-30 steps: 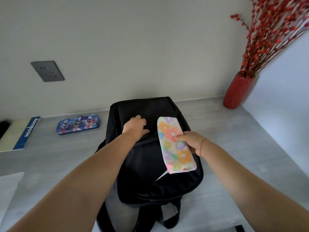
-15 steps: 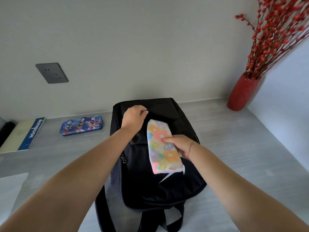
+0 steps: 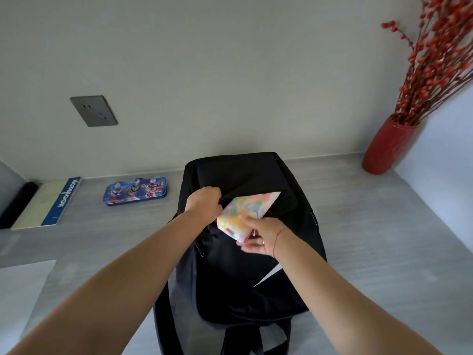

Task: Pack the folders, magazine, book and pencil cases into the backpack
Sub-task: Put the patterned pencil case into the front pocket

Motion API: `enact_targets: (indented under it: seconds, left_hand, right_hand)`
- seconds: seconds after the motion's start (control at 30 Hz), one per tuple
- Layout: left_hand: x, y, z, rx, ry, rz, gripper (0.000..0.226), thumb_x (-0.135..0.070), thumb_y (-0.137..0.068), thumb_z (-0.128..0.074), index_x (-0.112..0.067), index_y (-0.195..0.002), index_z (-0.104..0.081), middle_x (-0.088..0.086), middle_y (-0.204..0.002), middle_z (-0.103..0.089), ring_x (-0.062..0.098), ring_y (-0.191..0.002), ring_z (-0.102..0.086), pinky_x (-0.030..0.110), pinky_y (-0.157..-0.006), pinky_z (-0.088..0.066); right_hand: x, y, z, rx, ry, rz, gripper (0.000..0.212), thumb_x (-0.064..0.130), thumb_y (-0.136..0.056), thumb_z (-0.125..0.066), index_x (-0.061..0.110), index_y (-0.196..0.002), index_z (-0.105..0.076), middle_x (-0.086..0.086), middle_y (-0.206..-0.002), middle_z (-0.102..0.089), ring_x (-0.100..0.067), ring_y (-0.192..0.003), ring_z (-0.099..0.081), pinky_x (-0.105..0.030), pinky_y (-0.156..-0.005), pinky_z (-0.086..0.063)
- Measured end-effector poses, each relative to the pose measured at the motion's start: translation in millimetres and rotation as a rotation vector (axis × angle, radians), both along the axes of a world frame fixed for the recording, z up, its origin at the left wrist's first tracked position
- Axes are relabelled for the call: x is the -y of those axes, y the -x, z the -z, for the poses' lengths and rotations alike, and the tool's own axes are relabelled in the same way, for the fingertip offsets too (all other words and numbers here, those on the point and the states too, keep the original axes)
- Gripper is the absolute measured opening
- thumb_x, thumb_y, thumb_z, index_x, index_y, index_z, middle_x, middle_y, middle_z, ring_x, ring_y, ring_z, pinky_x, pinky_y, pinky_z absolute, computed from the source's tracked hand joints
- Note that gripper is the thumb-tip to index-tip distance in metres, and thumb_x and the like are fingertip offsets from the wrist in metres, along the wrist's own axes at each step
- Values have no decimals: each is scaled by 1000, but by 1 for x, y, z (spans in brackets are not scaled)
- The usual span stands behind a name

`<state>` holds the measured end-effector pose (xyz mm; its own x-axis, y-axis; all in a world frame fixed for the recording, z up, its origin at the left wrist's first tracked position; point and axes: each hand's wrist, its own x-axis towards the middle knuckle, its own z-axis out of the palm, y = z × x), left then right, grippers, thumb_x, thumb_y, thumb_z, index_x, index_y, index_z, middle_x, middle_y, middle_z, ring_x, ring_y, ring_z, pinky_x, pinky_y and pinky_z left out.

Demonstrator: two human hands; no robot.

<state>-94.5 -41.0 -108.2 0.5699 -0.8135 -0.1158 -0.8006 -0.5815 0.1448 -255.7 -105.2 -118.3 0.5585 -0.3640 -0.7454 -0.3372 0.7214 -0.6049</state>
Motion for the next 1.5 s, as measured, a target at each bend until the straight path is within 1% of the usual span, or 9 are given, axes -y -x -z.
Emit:
enact_targets:
  seconds: [0.23, 0.4, 0.5, 0.7, 0.77, 0.93, 1.07, 1.23, 1.5]
  left_hand:
    - [-2, 0, -1, -46, 123, 1, 23, -8, -85, -50, -7, -105, -62, 11, -105, -63, 30, -93, -60, 38, -75, -51]
    - [-5, -1, -10, -45, 196, 0, 28, -6, -82, -52, -7, -109, -62, 10, -111, -63, 30, -98, -60, 35, -79, -50]
    - [-9, -5, -13, -35, 201, -25, 27, -5, -83, -54, -6, -109, -61, 10, -112, -63, 30, -98, -60, 34, -79, -49]
    - [-8, -11, -20, -24, 225, -2, 22, -11, -83, -59, -7, -104, -62, 10, -104, -64, 26, -91, -61, 33, -73, -49]
    - [-11, -10, -18, -32, 260, -2, 21, -10, -82, -59, -9, -103, -61, 8, -103, -64, 24, -90, -60, 29, -69, -45]
    - [-29, -6, 1, -63, 478, -214, 35, -27, -78, -69, -12, -106, -53, 6, -111, -54, 25, -105, -52, 35, -87, -43]
    - [-37, 14, 18, -37, 345, -273, 63, -49, -67, -75, -14, -107, -43, 4, -112, -50, 23, -108, -50, 36, -89, -43]
    - [-30, 29, 24, -294, 417, -394, 45, -14, -80, -68, -10, -110, -34, 10, -100, -58, 31, -93, -63, 34, -68, -46]
    - [-33, 21, 11, -402, 387, -327, 41, -3, -79, -55, -10, -115, -36, 11, -84, -64, 26, -81, -62, 33, -68, -50]
  right_hand:
    - [-10, -25, 5, 88, -139, 295, 35, 7, -82, -71, -4, -112, -56, -14, -101, -65, -27, -79, -70, -33, -87, -57]
    - [-8, -58, -2, 80, -186, 415, 30, 8, -83, -69, 0, -107, -53, -11, -78, -65, -25, -83, -71, -31, -90, -55]
    - [-12, -74, -5, 134, -222, 457, 37, 4, -83, -68, 0, -115, -51, -16, -90, -63, -26, -76, -68, -33, -80, -58]
    - [-9, -89, -9, 246, -376, 634, 40, 3, -88, -62, 6, -124, -46, -15, -115, -57, -29, -102, -62, -40, -77, -54]
    - [-11, -89, -11, 232, -347, 618, 45, 1, -86, -63, 5, -127, -44, -17, -118, -54, -32, -110, -59, -40, -72, -55]
    - [3, -72, -18, 189, -207, 385, 14, 4, -85, -65, -4, -91, -56, -19, -89, -63, -21, -65, -65, -30, -50, -60]
    - [10, -60, -21, 150, -99, 202, 19, 14, -89, -61, 2, -103, -54, -17, -92, -67, -22, -77, -68, -34, -78, -55]
    - [14, -55, -26, 196, -126, 279, 38, 5, -89, -62, -3, -123, -49, -22, -126, -59, -32, -116, -60, -37, -83, -52]
    - [28, -80, -13, 134, -104, 334, 40, 3, -90, -59, -4, -128, -47, -18, -128, -59, -29, -117, -59, -38, -87, -51]
